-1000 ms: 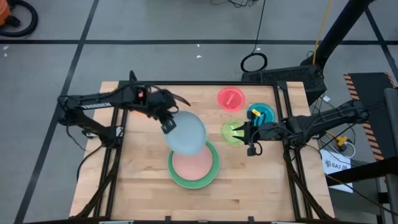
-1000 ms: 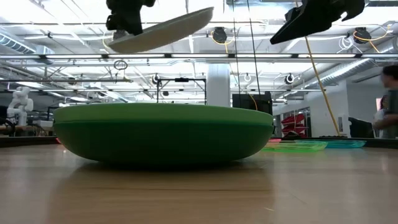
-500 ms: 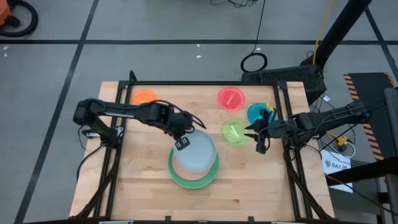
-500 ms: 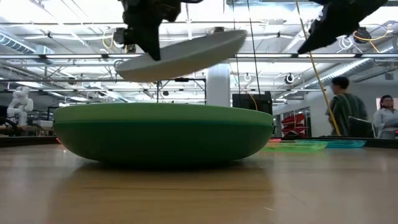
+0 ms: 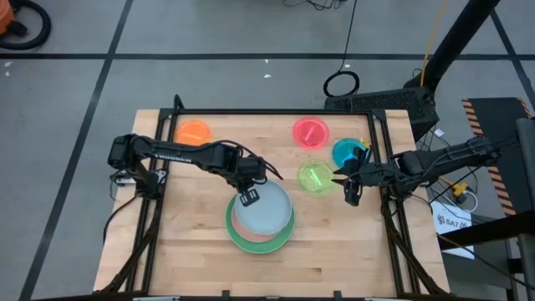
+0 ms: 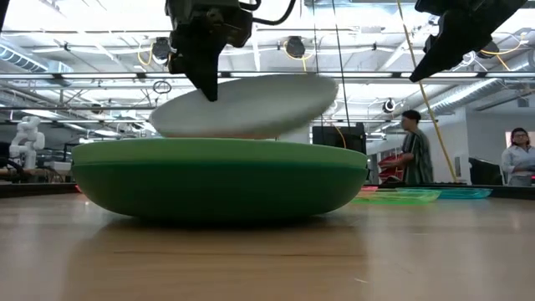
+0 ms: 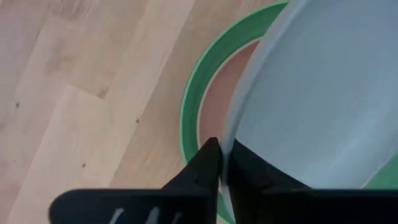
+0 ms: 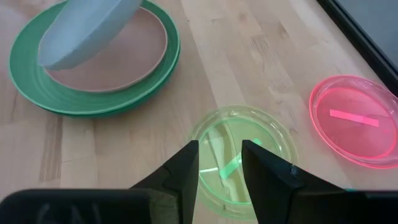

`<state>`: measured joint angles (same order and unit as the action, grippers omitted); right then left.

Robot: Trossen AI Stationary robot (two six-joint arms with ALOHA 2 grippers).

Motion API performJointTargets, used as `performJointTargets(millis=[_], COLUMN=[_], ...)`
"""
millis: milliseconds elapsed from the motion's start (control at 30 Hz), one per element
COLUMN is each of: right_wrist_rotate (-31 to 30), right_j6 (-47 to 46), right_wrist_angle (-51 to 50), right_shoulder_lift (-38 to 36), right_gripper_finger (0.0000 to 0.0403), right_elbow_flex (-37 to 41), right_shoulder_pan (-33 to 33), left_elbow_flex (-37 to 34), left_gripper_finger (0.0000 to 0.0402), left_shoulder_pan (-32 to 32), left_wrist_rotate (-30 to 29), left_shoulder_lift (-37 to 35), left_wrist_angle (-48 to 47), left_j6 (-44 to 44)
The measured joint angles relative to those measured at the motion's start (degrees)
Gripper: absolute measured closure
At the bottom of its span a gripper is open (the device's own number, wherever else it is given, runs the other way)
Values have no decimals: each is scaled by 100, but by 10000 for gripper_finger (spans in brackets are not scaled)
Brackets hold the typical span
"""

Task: Stack plastic plates
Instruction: Stack the large light blue plate on the large pink plate

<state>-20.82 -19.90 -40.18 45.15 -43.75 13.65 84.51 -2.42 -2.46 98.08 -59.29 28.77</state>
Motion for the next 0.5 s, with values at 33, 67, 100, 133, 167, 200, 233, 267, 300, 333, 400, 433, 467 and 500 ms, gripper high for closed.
performJointTargets(millis=[33, 67, 100, 133, 167, 200, 233, 267, 300, 333, 400, 433, 467, 500], right_wrist_rotate=[0, -1, -2, -4, -4, -7, -11, -23, -28, -29, -33, -33, -33, -33], right_j6=[0, 1, 1, 0, 0, 0, 2, 1, 0, 1, 1, 2, 1, 2], right_wrist_angle=[0, 1, 1, 1, 1, 4, 4, 4, 4, 4, 6, 6, 6, 6], right_shoulder_lift=[0, 0, 0, 0, 0, 0, 0, 0, 0, 0, 0, 0, 0, 0], right_gripper_finger=[289, 289, 289, 289, 289, 289, 289, 289, 289, 289, 289, 289, 289, 289], right_elbow_flex=[0, 0, 0, 0, 0, 0, 0, 0, 0, 0, 0, 0, 0, 0], right_shoulder_pan=[0, 0, 0, 0, 0, 0, 0, 0, 0, 0, 0, 0, 0, 0], left_elbow_flex=[0, 0, 0, 0, 0, 0, 0, 0, 0, 0, 0, 0, 0, 0], left_gripper_finger=[370, 367, 365, 364, 363, 362, 361, 361, 360, 360, 359, 359, 358, 358], left_shoulder_pan=[0, 0, 0, 0, 0, 0, 0, 0, 2, 2, 2, 2, 2, 2], left_wrist_rotate=[-2, -3, -9, -9, -9, -9, -9, -9, -11, -10, -11, -11, -11, -11], left_shoulder_lift=[0, 1, 2, 1, 1, 0, 0, 1, 0, 0, 0, 0, 0, 0], left_wrist_angle=[0, -4, -16, -24, -22, -28, -41, -48, -46, -46, -48, -49, -53, -64], left_j6=[0, 0, 0, -6, -14, -22, -37, -37, -37, -35, -19, -12, -11, -13])
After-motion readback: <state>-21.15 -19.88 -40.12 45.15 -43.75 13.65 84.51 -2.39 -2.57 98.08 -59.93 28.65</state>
